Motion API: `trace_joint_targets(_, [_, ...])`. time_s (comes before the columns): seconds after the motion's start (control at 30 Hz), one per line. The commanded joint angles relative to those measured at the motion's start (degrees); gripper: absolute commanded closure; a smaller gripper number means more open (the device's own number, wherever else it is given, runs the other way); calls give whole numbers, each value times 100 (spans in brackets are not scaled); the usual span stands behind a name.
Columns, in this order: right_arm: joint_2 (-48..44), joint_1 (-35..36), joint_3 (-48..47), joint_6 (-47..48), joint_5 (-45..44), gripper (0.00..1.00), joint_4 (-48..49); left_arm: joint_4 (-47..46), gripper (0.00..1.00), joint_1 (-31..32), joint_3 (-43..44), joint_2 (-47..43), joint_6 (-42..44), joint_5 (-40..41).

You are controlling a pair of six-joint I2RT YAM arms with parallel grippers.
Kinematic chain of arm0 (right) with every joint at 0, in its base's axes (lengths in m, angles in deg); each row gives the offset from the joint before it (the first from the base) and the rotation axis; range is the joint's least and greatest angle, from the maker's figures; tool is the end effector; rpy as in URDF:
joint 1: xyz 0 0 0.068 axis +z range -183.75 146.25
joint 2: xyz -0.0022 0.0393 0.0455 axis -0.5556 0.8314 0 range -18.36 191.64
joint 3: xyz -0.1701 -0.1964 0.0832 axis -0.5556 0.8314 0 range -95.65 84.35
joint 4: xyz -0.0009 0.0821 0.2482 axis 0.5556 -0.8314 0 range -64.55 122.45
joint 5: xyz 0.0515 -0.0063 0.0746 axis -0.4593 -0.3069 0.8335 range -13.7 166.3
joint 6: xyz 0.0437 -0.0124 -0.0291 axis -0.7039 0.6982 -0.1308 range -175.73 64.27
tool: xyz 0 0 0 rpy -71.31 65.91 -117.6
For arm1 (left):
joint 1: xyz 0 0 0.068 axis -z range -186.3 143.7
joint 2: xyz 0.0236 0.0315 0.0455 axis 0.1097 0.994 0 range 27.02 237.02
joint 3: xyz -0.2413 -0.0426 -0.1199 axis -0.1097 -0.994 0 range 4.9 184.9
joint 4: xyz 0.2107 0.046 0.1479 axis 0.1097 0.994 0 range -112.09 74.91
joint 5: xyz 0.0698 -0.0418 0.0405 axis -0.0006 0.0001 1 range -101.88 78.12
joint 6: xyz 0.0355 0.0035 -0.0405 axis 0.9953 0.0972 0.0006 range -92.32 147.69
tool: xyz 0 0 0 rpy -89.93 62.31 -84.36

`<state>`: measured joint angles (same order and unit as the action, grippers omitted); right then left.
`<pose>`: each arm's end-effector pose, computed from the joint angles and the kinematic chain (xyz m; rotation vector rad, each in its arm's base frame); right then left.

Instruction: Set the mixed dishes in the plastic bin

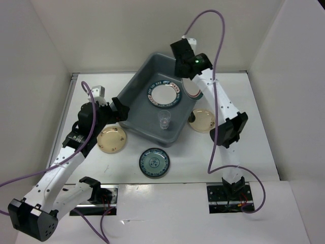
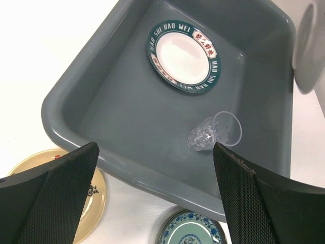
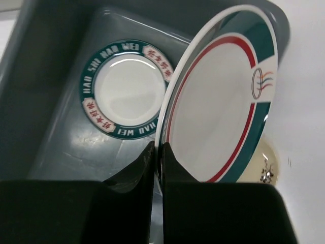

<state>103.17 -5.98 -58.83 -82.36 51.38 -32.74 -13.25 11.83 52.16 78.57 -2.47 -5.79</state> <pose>0.3969 0.1921 0.4114 0.1896 2.2375 -0.0008 0.2020 -0.0621 0.3369 -0.2678 1.8076 -0.5040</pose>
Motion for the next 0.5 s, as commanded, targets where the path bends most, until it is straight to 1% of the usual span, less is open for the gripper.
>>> trace_joint_targets(0.0, [-60,395,-562,842,-248,99,1103,-225,0,-29,230,-57,-25,-152])
trace_joint_targets(0.07, [-7,553,-729,1254,-398,99,1297,-163,0,-29,230,-57,-26,-152])
trace_joint_targets(0.13, [168,616,-913,1310,-321,99,1298,-102,0,-29,230,-57,-26,-152])
trace_joint_targets(0.37, [563,677,-747,1609,241,99,1482,3,0,-29,283,-57,-140,-257])
trace_joint_targets(0.47, [801,730,-747,1661,243,99,1553,56,0,-29,283,-57,-193,-310])
